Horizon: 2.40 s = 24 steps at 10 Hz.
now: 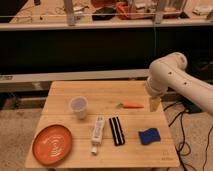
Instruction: Drag the pepper across the table
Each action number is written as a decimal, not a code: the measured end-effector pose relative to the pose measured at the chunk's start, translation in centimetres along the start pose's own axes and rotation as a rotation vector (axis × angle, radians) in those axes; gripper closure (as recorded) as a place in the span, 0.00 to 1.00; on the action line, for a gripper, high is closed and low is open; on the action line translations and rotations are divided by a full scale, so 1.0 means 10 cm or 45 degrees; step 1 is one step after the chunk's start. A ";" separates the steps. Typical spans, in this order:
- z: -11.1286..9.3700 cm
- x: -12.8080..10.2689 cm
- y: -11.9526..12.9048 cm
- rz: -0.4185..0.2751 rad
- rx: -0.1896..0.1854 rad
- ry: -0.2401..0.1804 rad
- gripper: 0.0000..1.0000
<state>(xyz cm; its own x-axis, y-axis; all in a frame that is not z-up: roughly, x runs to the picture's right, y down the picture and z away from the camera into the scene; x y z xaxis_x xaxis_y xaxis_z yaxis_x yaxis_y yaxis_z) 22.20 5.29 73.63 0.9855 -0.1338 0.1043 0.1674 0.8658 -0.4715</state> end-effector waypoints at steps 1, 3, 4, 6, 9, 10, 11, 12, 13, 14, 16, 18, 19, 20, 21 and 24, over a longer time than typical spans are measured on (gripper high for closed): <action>0.01 -0.01 -0.04 -0.005 0.002 -0.004 0.20; 0.04 -0.01 -0.09 -0.020 0.004 -0.013 0.20; 0.06 0.00 -0.11 -0.025 0.005 -0.015 0.20; 0.09 -0.02 -0.16 -0.041 0.010 -0.025 0.20; 0.14 -0.05 -0.23 -0.070 0.016 -0.033 0.20; 0.15 -0.04 -0.25 -0.080 0.018 -0.036 0.20; 0.17 -0.04 -0.27 -0.089 0.020 -0.038 0.20; 0.18 -0.05 -0.29 -0.099 0.020 -0.041 0.20; 0.20 -0.05 -0.33 -0.118 0.022 -0.043 0.20; 0.21 -0.05 -0.34 -0.127 0.022 -0.046 0.20; 0.25 -0.03 -0.36 -0.141 0.025 -0.049 0.20; 0.28 -0.01 -0.40 -0.161 0.025 -0.050 0.20; 0.30 -0.01 -0.42 -0.172 0.026 -0.054 0.20; 0.34 0.00 -0.43 -0.181 0.026 -0.058 0.20; 0.36 0.02 -0.44 -0.190 0.028 -0.060 0.20; 0.44 0.05 -0.46 -0.204 0.027 -0.067 0.20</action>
<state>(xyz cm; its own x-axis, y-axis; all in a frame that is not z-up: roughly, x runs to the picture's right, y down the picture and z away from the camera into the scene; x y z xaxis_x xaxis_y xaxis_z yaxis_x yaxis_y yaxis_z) 21.83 3.38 79.67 0.9433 -0.2460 0.2228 0.3213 0.8453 -0.4269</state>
